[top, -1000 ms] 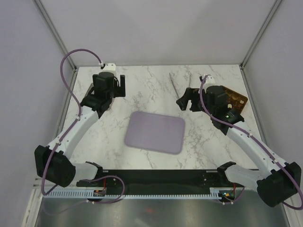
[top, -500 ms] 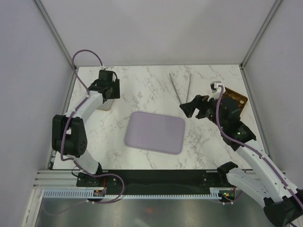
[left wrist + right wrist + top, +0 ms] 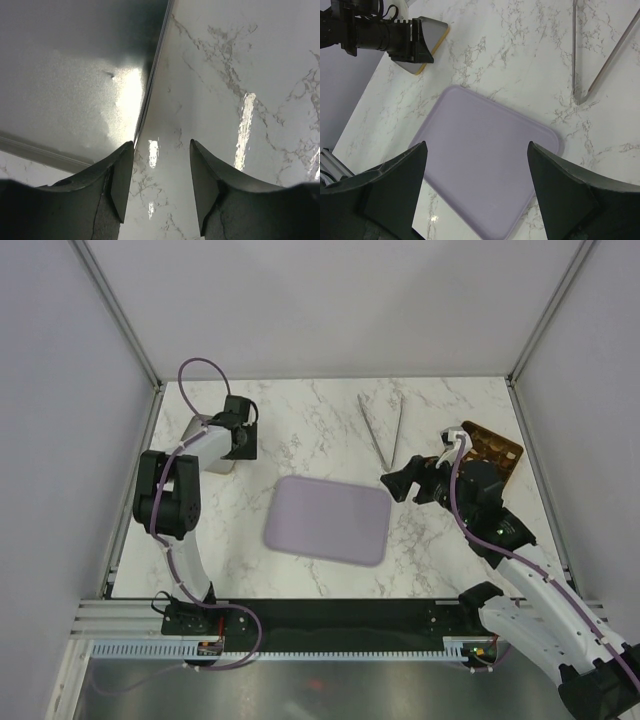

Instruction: Pack the chocolate

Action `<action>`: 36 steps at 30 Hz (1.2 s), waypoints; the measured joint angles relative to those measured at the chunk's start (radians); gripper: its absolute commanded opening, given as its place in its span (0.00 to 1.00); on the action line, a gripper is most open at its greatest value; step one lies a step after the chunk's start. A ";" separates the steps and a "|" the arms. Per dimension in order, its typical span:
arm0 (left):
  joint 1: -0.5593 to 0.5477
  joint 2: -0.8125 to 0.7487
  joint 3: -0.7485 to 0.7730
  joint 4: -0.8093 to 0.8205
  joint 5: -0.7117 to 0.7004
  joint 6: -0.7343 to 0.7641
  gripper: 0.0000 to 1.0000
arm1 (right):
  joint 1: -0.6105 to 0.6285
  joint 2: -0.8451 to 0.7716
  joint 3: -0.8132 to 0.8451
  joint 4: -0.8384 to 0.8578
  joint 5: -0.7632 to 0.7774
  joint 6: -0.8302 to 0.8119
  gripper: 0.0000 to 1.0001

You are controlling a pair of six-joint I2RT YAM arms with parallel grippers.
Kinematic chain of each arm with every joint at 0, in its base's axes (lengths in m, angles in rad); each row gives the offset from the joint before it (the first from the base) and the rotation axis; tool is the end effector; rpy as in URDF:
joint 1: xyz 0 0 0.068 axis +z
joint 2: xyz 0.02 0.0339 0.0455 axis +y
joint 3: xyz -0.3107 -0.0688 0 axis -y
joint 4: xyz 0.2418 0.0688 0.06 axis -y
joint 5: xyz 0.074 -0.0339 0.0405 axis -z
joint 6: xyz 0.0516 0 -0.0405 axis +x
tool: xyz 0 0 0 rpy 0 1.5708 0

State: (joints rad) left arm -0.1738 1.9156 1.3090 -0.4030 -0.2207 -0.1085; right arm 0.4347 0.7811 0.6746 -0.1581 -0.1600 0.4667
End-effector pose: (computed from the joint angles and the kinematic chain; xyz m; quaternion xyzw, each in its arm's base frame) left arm 0.4196 -0.0622 0.2121 0.0007 0.9555 0.0660 0.2874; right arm 0.1478 0.0777 0.3335 -0.0359 0.7923 0.3210 0.5176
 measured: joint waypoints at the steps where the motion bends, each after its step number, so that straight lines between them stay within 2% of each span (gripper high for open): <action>1: 0.000 0.014 0.008 0.002 0.003 0.000 0.55 | 0.000 0.000 0.000 0.000 0.000 0.000 0.89; 6: 0.005 0.068 0.027 0.010 0.016 -0.002 0.49 | 0.000 -0.001 0.000 0.000 0.004 -0.004 0.89; 12: 0.008 0.072 0.034 0.013 0.035 -0.003 0.33 | 0.000 -0.004 0.000 -0.004 0.022 -0.011 0.89; 15: 0.009 0.071 0.034 0.013 0.052 -0.003 0.19 | 0.000 -0.004 0.000 -0.018 0.029 -0.011 0.89; 16: 0.009 0.071 0.034 0.013 0.056 -0.003 0.12 | 0.000 -0.004 0.001 -0.022 0.032 -0.011 0.89; 19: 0.011 0.068 0.038 0.001 0.076 -0.004 0.03 | 0.000 -0.001 0.007 -0.027 0.042 -0.011 0.89; 25: 0.010 0.005 0.043 -0.080 0.134 -0.016 0.02 | 0.000 0.065 0.034 -0.005 0.045 -0.011 0.89; 32: -0.002 -0.259 0.097 -0.179 0.351 -0.064 0.02 | 0.000 0.215 0.135 0.036 0.030 0.008 0.89; 36: -0.020 -0.438 0.087 -0.202 0.512 -0.085 0.02 | 0.000 0.278 0.181 0.137 -0.004 -0.029 0.89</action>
State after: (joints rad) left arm -0.1936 1.4776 1.3956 -0.6052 0.2916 -0.1932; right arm 0.4351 1.0595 0.8555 -0.0216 -0.1638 0.4377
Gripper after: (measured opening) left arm 0.032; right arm 0.886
